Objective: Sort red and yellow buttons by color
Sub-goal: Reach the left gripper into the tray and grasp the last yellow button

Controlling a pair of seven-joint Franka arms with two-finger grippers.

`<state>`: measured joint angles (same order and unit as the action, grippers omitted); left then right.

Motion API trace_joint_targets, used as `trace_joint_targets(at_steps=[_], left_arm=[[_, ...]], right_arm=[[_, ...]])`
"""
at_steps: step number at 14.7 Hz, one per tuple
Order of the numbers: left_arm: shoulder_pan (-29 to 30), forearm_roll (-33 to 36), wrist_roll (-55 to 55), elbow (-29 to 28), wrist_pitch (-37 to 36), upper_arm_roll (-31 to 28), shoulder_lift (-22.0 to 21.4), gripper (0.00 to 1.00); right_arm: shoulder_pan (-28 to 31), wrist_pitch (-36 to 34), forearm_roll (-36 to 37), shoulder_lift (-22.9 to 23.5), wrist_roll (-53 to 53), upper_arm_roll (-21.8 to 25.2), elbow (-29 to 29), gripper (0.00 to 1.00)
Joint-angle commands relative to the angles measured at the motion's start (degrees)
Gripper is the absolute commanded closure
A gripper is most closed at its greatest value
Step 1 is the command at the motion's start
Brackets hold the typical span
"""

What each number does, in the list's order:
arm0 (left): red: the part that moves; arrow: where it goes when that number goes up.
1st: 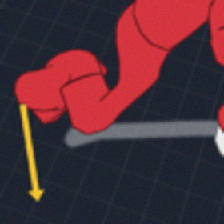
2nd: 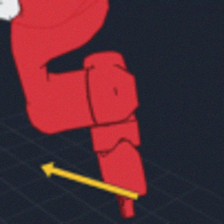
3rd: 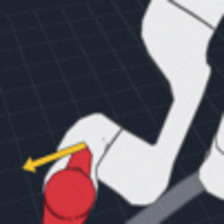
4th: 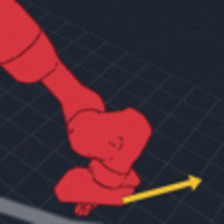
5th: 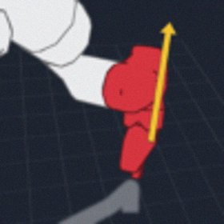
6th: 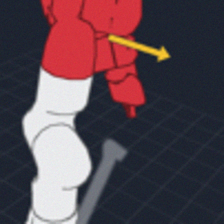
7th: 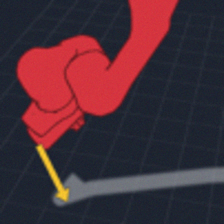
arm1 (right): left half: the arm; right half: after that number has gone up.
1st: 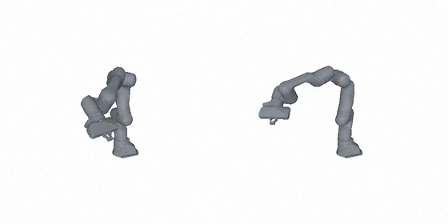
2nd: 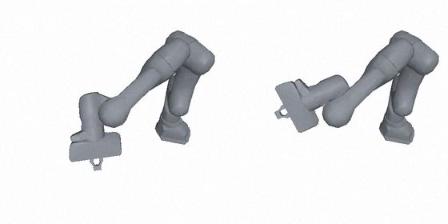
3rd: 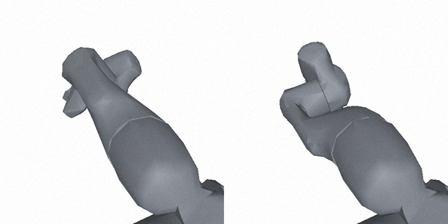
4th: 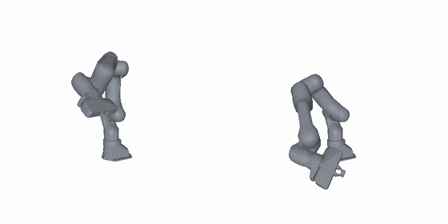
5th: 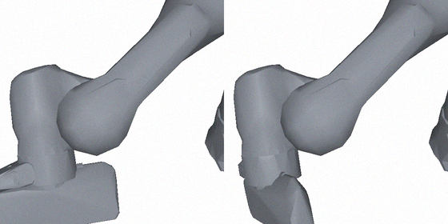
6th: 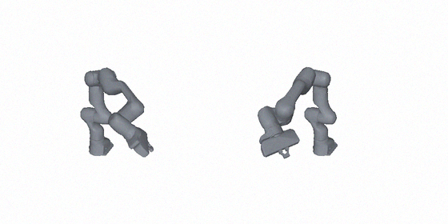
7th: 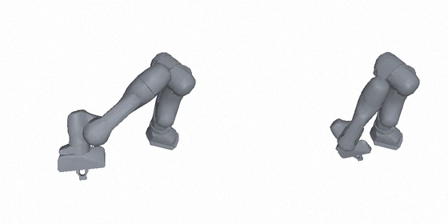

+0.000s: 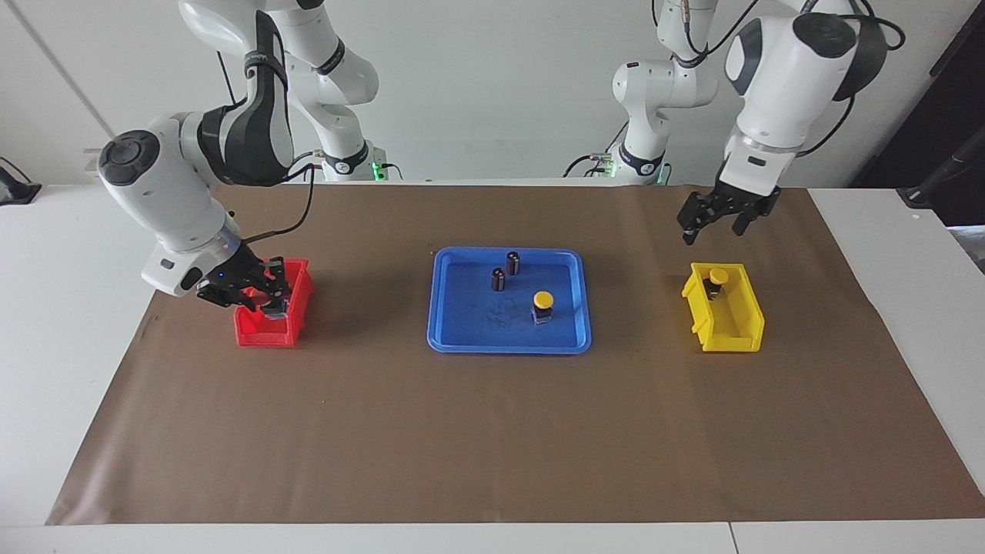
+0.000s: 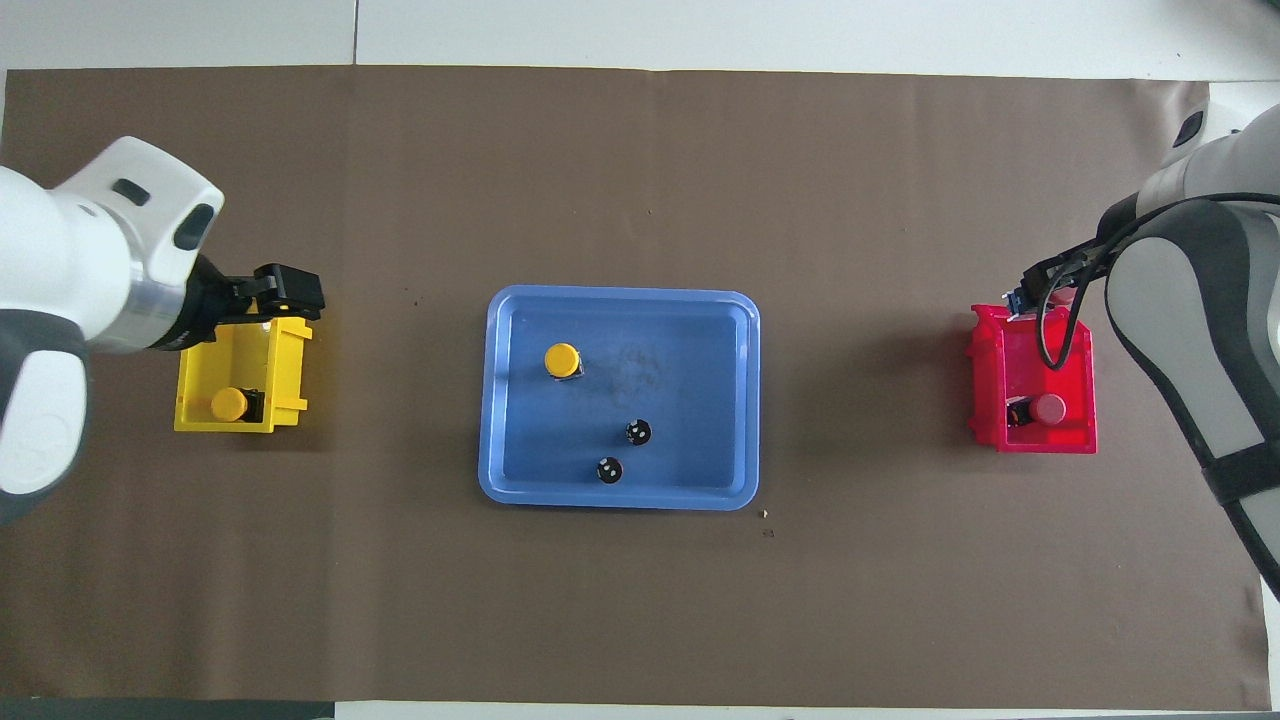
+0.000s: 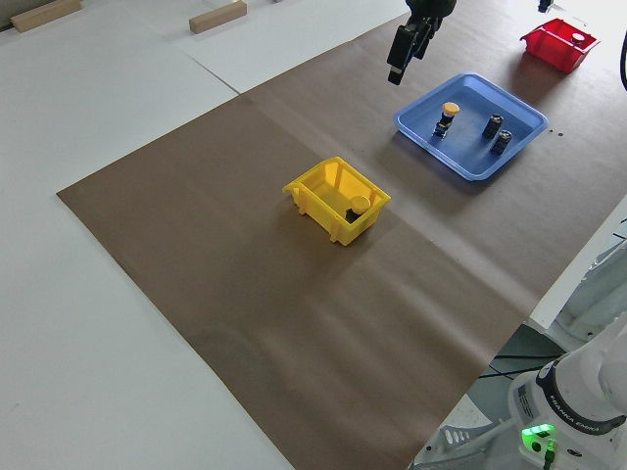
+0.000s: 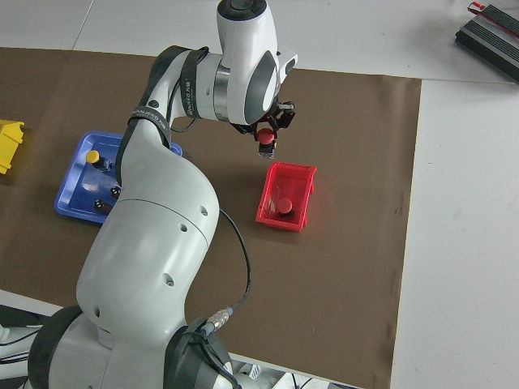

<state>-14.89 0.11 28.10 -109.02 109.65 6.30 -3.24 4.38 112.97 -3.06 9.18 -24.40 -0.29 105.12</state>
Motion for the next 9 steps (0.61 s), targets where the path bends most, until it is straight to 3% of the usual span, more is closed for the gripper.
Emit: trace_joint_targets(at_steps=[1,3,6,9], left_arm=[[-7.3,-0.7,6.9,-1.6,8.1,-0.9,6.1,0.0],[-11.1,-0.7,11.3,-1.4,12.8,-0.9,10.3,0.0],[-15.4,-0.7,16.4,-1.6,18.5,-0.9,14.4,0.0],[-16.5,-0.7,17.0,-1.7,20.1,-0.9,16.2,0.0]], right_arm=[[1.6,3.7,-0.1,-3.8,-3.8,-0.8,6.2,0.86],[1.6,4.4,0.0,-4.3,-3.8,-0.7,7.5,0.86],[2.6,11.6,0.0,-6.4,-5.7,-0.7,14.5,0.86],[2.7,13.1,0.0,-6.8,-6.4,-0.7,16.0,0.86]])
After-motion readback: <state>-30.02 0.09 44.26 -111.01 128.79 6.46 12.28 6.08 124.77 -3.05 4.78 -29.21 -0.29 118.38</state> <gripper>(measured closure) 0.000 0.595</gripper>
